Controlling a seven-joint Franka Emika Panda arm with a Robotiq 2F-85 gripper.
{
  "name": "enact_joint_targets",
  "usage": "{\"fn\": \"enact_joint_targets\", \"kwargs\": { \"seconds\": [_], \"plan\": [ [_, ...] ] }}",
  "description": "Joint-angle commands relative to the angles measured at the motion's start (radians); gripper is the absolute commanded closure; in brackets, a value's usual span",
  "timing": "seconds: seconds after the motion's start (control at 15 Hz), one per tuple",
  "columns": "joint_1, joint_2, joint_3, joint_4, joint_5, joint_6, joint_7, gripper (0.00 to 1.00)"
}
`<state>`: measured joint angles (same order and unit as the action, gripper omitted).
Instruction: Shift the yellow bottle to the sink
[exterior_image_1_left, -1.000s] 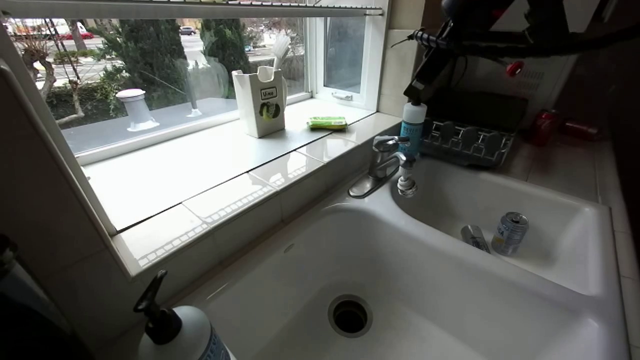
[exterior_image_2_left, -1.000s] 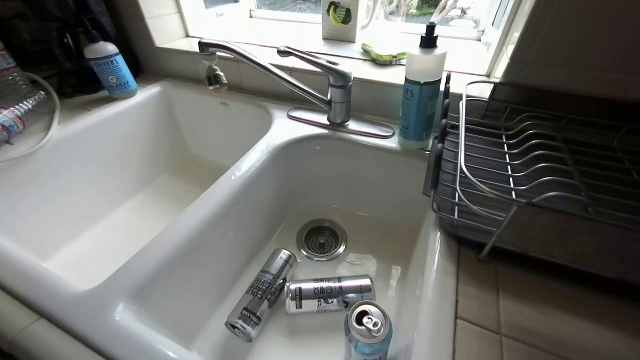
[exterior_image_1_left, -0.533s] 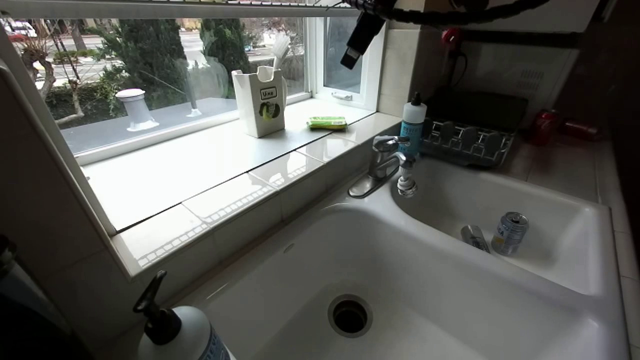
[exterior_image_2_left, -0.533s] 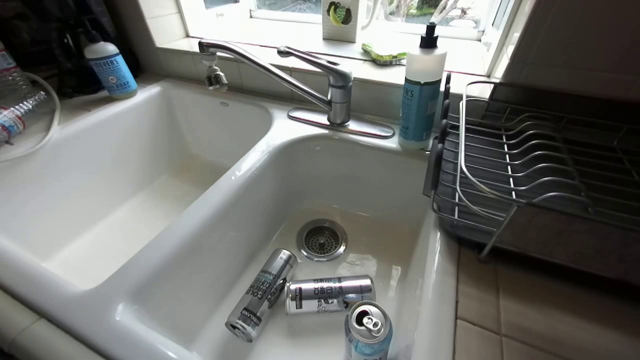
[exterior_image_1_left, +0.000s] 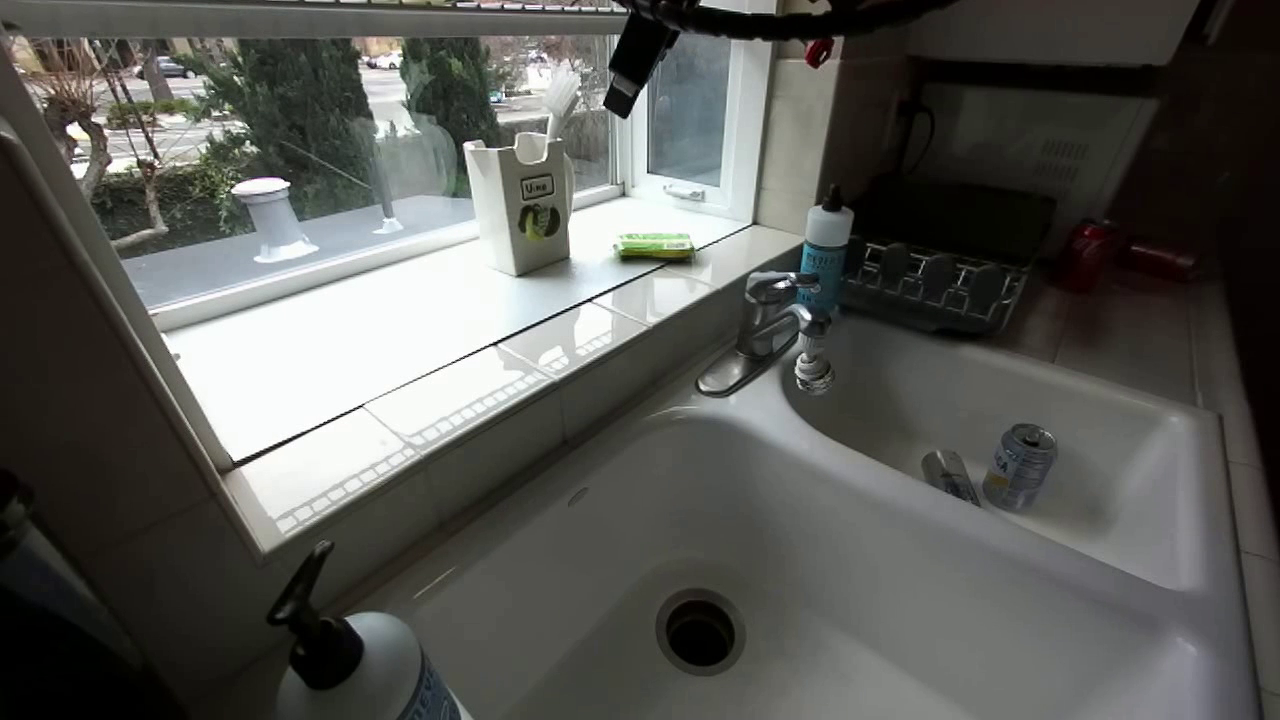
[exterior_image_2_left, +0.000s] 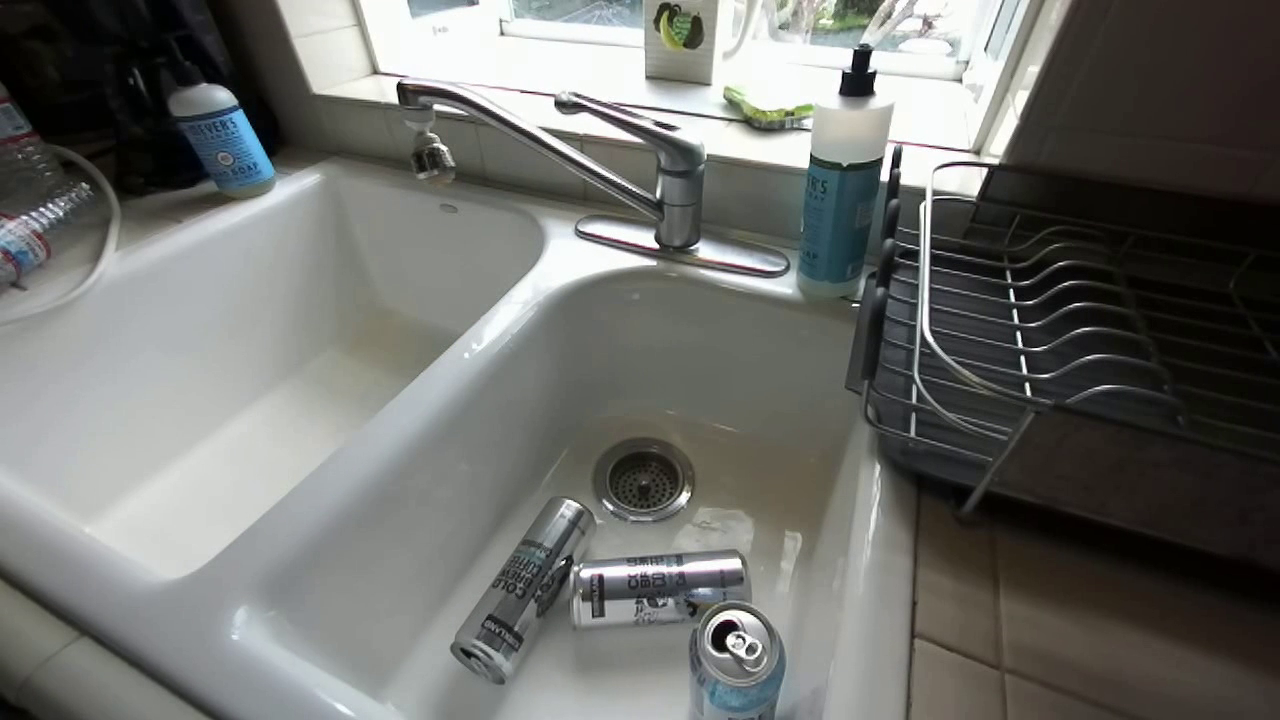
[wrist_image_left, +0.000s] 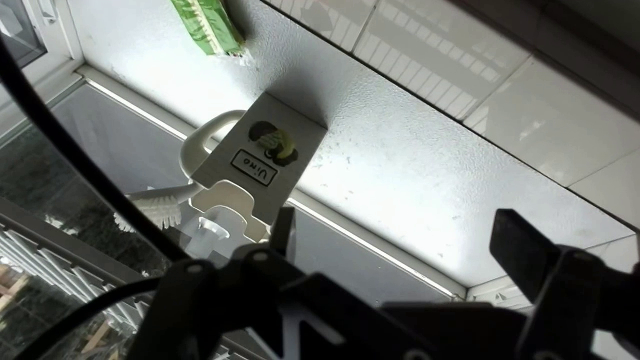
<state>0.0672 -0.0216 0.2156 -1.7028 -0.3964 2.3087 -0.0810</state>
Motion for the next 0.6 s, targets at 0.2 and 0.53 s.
{"fn": "enact_joint_targets", "kwargs": {
  "seconds": [0.2, 0.53],
  "plan": [
    [0.029, 0.029, -0.031, 0.079, -0.043, 0.020, 0.068, 0.00],
    [0.058, 0.103, -0.022, 0.263, -0.089, -0.009, 0.120, 0.00]
  ]
}}
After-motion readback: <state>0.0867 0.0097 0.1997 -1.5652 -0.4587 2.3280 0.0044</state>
